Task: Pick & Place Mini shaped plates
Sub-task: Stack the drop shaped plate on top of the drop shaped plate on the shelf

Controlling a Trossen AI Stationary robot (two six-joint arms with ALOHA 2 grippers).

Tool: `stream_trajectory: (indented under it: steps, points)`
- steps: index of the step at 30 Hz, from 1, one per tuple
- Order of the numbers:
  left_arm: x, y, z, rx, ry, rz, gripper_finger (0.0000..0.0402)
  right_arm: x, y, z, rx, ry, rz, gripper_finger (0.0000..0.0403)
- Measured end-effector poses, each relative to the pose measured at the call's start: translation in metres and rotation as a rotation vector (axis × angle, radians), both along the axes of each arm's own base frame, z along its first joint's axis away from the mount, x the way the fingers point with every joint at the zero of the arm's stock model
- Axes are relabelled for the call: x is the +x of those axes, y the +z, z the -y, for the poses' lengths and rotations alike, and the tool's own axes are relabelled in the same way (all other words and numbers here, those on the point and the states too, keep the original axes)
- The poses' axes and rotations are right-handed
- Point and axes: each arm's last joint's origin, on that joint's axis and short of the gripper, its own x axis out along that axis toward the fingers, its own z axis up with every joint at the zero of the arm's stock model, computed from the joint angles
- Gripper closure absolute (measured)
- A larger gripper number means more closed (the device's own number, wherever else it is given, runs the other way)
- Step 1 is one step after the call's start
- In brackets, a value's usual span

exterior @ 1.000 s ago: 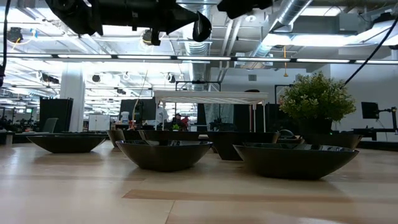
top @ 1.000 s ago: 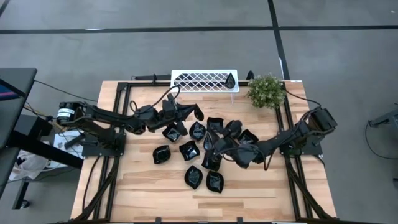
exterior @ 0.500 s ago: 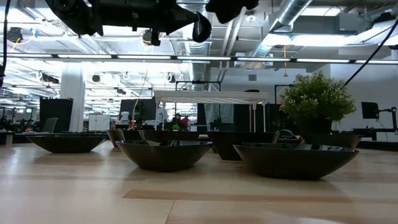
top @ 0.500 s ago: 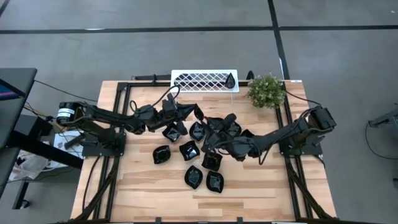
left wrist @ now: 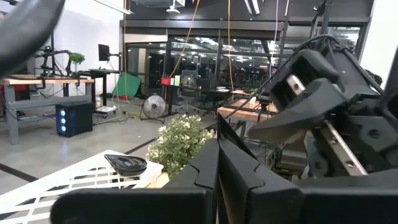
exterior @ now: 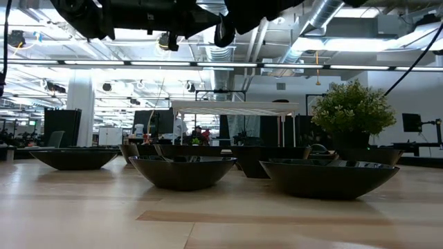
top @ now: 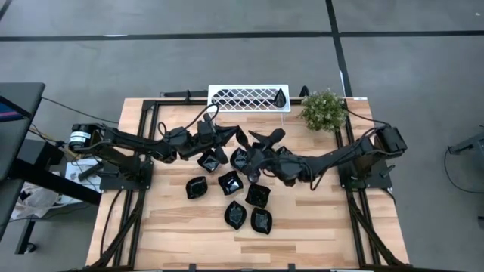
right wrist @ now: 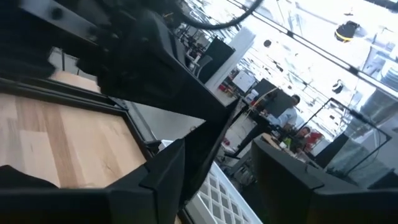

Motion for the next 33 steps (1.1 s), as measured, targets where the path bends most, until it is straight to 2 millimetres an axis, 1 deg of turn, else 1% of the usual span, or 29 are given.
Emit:
stream_trajectory:
  steps: [4,9,25,30,33]
  points:
    - [0.0000,0.0000,0.0000,0.000,0.000,0.000,0.0392,0.0007,0.0000,0.0043,0.003,-0.011,0.003,0.0222]
    - [0.0000,0.0001,0.0000,0.000,0.000,0.001,0.0393,0.0013,0.0000,0.0087,0.003,-0.021,0.004,0.0233]
    - [-0.0001,0.0009,0.0002,0.000,-0.001,0.010,0.0390,0.0013,0.0000,0.0086,0.029,-0.019,0.030,0.0295]
    - [-0.0002,0.0018,0.0010,0.000,-0.004,0.018,0.0388,0.0012,-0.0001,0.0082,0.029,-0.018,0.030,0.0308]
    - [0.0000,0.0028,0.0017,-0.005,-0.034,0.031,0.0390,0.0012,-0.0001,0.0081,0.040,-0.017,0.042,0.0313]
